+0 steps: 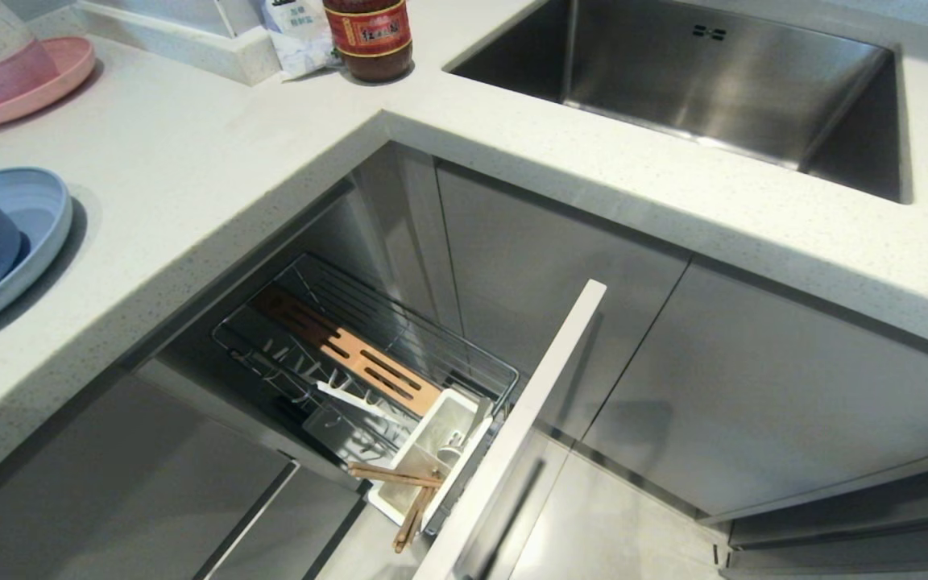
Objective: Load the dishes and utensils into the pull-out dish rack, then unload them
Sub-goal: Take the fork out of the cupboard
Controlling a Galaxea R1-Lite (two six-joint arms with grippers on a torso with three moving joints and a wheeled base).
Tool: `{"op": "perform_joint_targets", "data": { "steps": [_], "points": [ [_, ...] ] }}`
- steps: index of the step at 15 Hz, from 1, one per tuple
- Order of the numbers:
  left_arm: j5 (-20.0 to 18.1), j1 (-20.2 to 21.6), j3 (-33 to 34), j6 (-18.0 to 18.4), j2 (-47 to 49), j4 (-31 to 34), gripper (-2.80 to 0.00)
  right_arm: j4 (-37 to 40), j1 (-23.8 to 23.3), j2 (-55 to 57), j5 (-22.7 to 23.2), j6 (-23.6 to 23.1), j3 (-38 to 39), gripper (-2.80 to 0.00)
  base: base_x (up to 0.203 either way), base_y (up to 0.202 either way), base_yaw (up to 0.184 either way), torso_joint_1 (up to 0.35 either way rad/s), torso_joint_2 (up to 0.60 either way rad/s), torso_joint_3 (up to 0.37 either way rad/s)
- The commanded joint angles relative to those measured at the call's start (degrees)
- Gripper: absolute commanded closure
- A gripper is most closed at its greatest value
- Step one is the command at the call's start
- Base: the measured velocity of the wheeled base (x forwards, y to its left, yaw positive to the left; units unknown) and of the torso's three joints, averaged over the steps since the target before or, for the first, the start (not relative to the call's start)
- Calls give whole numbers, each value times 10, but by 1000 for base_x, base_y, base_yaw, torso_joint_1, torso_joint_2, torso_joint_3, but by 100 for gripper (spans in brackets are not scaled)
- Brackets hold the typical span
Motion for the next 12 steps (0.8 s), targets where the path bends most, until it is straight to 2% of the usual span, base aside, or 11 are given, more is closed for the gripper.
{"op": "perform_joint_targets", "data": {
  "steps": [1,2,9,12],
  "points": [
    [-4,0,2,-2,0,0,0,0,0,-2,0,0,1,0,0,0,0,0,0,0],
    [-4,1,3,-2,0,0,-280,0,0,-2,0,0,1,0,0,0,0,0,0,0],
    [-4,2,0,-2,-3,-1,-280,0,1,-2,0,0,1,0,0,0,0,0,0,0],
    [1,2,-31,1,-15,-4,-280,0,0,-2,0,0,1,0,0,0,0,0,0,0]
  ]
}}
